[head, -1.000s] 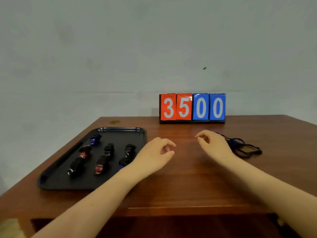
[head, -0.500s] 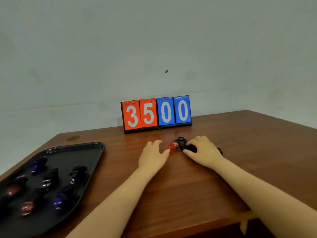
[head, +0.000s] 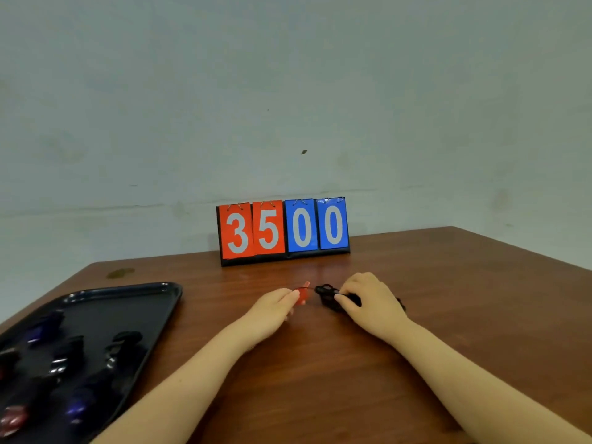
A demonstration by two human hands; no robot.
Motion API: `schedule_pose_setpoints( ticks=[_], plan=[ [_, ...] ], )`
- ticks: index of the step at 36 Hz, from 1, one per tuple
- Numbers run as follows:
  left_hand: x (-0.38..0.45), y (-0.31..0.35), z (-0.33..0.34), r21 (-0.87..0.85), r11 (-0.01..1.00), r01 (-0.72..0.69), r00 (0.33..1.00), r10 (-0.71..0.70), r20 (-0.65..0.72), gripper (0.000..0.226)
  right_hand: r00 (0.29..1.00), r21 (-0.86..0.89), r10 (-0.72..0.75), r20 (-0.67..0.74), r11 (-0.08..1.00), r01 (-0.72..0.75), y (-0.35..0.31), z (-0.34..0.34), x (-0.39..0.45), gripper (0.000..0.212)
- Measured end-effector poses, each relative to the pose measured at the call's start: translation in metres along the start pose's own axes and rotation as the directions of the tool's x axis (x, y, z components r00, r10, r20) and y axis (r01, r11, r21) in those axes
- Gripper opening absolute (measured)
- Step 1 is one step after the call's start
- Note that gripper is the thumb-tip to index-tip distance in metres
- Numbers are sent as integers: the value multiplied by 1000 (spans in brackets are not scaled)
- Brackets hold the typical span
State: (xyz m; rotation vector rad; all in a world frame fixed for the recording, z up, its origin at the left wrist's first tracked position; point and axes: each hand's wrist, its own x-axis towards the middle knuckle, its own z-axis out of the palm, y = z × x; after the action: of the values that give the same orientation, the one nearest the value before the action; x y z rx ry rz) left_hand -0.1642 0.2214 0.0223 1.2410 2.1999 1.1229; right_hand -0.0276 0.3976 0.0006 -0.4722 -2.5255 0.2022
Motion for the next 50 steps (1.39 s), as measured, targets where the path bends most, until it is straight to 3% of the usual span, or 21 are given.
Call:
schedule_pose_setpoints(
  ticks=[4,8,10,14,20,22,25,29,34,38,42,46,50],
  plan=[
    [-15,-9,-12,-424,904,58,995,-86,-47,38,1000,131,-18,17,991,16,-25,-6,5,18],
    [-24,-11,-19,-805,591,54,956,-262,-128,37,988,441,124,92,884,-152,-52,-16,26,27],
    [-25,-13,-26,-860,510,-2,927,-321,-193,34,981,486,164,105,852,-194,-57,-16,38,27],
    [-25,-17,-42,-881,444,-161,879,-342,-333,35,953,418,302,18,864,-282,-49,-2,53,31],
    [-26,-21,-54,-850,463,-253,860,-296,-417,42,874,307,485,-20,835,-456,-22,28,51,34],
    [-24,-17,-55,-842,478,-252,860,-288,-421,40,888,228,452,-86,876,-424,-23,27,52,33],
    [-22,-10,-53,-825,511,-242,865,-271,-422,36,933,197,301,-197,944,-263,-40,20,46,44],
    [-20,-11,-48,-787,578,-216,874,-245,-420,39,997,237,7,-78,971,12,-73,21,36,50],
    [-30,-9,-52,-893,367,-259,901,-241,-361,30,962,118,-234,137,969,219,-95,32,36,27],
    [-36,-9,-59,-920,138,-366,859,-330,-392,29,972,208,-153,179,971,115,-88,28,35,32],
    [-34,-13,-63,-897,225,-381,822,-362,-440,34,980,293,-115,166,954,62,-79,13,28,31],
    [-34,-8,-54,-874,367,-318,849,-300,-434,24,986,474,-30,166,879,-53,-83,14,25,18],
    [-40,3,-42,-845,468,-260,898,-205,-389,25,974,392,-73,213,920,-17,-102,26,23,61]
  ],
)
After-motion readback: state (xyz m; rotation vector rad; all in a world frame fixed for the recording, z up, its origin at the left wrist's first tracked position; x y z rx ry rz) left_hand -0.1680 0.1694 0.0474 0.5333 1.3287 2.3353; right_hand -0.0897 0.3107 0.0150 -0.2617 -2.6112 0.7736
